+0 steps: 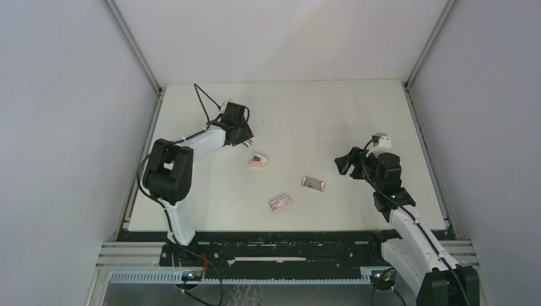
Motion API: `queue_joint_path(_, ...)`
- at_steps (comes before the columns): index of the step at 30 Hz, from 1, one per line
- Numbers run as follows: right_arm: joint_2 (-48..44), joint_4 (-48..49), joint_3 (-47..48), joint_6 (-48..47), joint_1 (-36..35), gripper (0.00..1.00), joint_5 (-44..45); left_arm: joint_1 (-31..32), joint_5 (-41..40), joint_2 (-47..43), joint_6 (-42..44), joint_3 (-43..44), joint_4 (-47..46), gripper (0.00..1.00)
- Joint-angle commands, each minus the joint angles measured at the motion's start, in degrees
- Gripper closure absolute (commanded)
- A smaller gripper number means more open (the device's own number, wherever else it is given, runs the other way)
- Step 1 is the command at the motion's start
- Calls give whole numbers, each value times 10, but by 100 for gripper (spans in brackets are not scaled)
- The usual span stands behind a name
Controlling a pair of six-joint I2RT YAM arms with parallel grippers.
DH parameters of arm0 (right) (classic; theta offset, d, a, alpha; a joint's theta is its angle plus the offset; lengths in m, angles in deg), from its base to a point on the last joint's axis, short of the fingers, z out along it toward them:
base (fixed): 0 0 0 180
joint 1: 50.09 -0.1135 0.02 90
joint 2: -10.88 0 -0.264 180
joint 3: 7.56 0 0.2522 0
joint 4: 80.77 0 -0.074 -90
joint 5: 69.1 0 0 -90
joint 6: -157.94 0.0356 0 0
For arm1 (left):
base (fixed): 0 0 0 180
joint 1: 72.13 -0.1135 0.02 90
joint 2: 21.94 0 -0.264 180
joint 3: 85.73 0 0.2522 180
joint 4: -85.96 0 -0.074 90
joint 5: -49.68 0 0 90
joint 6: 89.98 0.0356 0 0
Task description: Load the staples into the stapler
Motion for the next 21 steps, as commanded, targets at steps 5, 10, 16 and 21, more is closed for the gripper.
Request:
queue_joint_path(5, -4, 31, 2, -2, -11, 28, 22, 9, -35, 18, -31, 12, 10, 52)
queue_joint_path(10, -4, 30, 2, -3, -13, 28, 29, 11, -44, 30, -33, 10, 6, 55)
queue_joint_path(16, -5, 27, 2, -2, -14, 28, 32, 10, -48, 44, -29, 19, 15, 60)
queue_joint_path(21, -5, 26, 2, -1, -14, 28, 34, 10, -50, 42, -29, 11, 15, 64)
